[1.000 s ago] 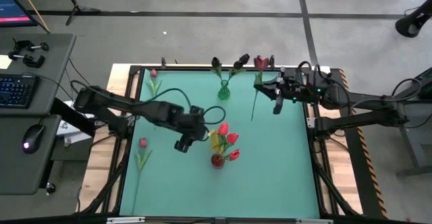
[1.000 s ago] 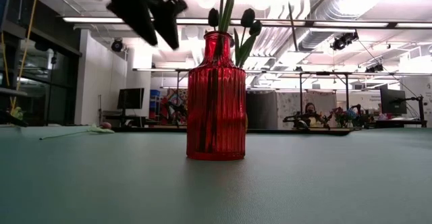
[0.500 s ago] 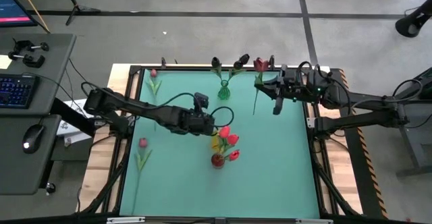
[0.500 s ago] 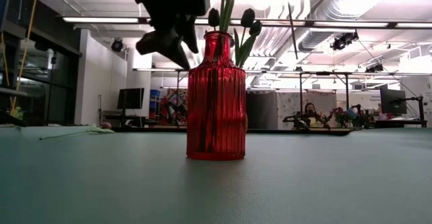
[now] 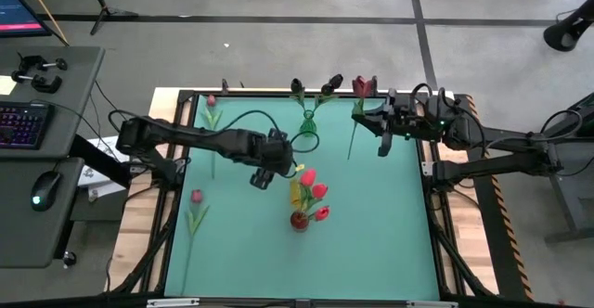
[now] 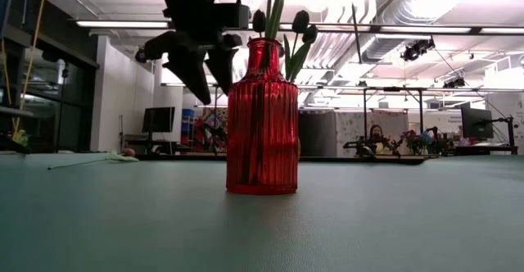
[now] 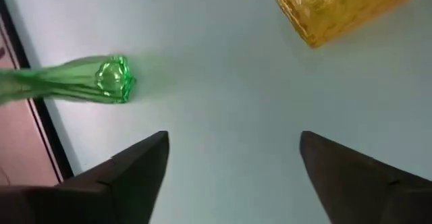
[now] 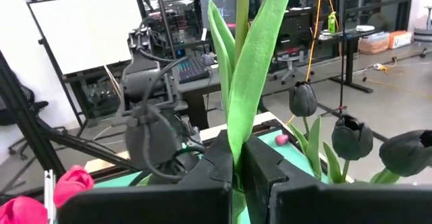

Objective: Sort flowers into vase by color
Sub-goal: Put the top right red tulip into the yellow vase

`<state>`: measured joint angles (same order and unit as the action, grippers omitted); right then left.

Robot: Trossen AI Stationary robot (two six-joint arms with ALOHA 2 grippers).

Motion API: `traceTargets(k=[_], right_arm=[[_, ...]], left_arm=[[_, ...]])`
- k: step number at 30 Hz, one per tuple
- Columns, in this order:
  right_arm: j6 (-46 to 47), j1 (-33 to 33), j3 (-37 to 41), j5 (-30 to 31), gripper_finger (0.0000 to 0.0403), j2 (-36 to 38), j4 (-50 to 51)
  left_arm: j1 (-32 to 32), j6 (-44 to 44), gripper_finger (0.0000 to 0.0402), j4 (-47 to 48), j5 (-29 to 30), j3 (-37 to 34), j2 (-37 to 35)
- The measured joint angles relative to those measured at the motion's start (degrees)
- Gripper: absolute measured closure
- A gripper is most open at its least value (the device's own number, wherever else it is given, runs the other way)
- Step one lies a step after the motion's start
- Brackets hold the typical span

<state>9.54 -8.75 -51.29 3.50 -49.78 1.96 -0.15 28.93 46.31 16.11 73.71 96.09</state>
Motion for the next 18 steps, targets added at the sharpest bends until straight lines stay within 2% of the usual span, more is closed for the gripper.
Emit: traceTargets(k=[6,8,13,15,18], right_arm=[[2.59,0.0,0.0,1.0,0.0403,0.0,-0.02],[3.35,0.0,0.0,1.02,0.0403,0.0,-0.02],[3.98,0.0,0.0,1.04,0.0403,0.0,-0.02],[4.55,0.0,0.0,1.06,0.0403,0.0,-0.02],[5.69,0.0,0.0,1.06,0.0403,0.0,0.0]], left_arm=[[-0.33,6.68,0.0011,-4.98,-1.13,-0.04,1.66],[-0.7,6.32,0.0004,-8.21,2.0,-0.04,1.73],[-0.89,-5.76,0.0002,-9.27,15.0,-0.04,1.62],[-0.28,-7.18,0.0002,-7.17,15.04,0.03,1.62],[0.85,-10.83,0.0002,-2.48,12.14,-0.04,1.64]])
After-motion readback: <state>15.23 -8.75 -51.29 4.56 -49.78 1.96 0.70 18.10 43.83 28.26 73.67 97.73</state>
